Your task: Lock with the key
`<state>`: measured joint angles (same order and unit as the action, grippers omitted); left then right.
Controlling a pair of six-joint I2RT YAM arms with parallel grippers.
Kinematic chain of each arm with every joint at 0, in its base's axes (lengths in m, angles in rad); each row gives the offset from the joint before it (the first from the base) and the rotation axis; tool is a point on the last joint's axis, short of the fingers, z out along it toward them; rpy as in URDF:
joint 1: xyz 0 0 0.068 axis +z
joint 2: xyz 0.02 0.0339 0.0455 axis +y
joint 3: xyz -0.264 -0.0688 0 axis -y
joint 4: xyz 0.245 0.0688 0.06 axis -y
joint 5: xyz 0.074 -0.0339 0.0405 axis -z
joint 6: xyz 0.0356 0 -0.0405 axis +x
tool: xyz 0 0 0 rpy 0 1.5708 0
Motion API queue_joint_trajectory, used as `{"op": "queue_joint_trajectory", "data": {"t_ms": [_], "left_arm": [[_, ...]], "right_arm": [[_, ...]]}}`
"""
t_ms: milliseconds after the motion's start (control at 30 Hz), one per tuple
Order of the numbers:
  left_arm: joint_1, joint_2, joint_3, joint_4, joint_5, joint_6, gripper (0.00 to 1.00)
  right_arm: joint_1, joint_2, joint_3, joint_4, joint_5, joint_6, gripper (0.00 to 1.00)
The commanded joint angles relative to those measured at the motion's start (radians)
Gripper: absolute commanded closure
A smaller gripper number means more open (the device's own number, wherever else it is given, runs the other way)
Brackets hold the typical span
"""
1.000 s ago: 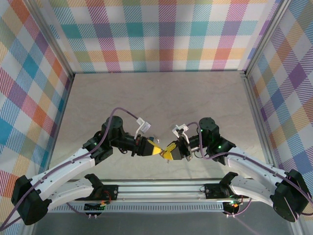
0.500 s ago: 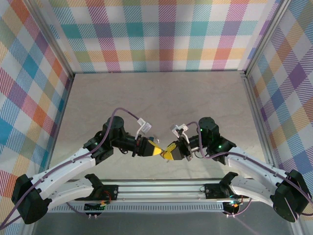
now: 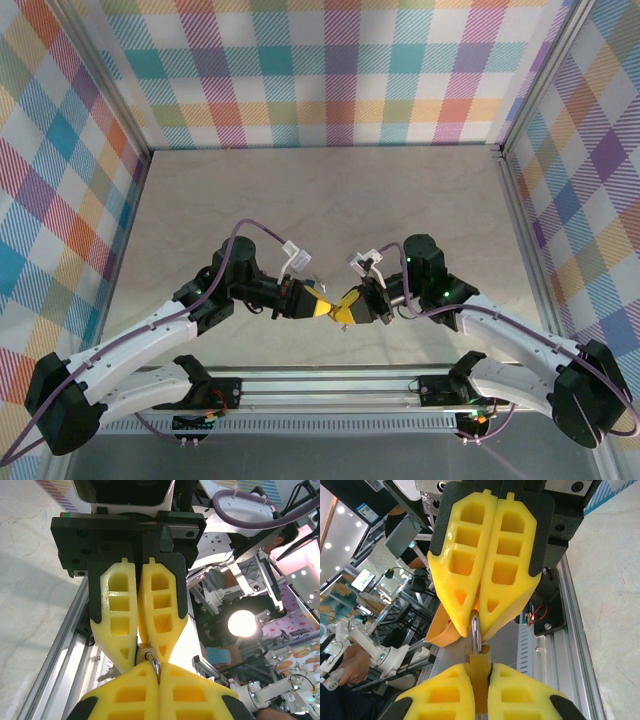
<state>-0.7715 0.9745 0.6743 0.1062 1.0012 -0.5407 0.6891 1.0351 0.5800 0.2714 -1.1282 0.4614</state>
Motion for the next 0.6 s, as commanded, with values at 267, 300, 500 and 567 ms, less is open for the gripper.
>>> {"op": "queue_joint_trajectory", "data": {"t_ms": [267,300,500,567], "left_arm": [[-0.091,0.010,0.006,-0.060,0.144,0.044,1.00],[-0.091,0.005,0.012,-0.077,0.133,0.059,1.00],[-0.090,-0.003,0.023,-0.105,0.101,0.082,1.00],[-0.090,-0.002,0.027,-0.106,0.094,0.084,1.00]], "right_arm": [[-0.054,0.035,0.090,0.155,0.228,0.028,1.00],[-0.054,0.030,0.088,0.145,0.232,0.022,1.00],[-0.057,-0.006,0.080,0.093,0.277,-0.007,1.00],[-0.058,-0.015,0.075,0.084,0.284,-0.012,1.00]]}}
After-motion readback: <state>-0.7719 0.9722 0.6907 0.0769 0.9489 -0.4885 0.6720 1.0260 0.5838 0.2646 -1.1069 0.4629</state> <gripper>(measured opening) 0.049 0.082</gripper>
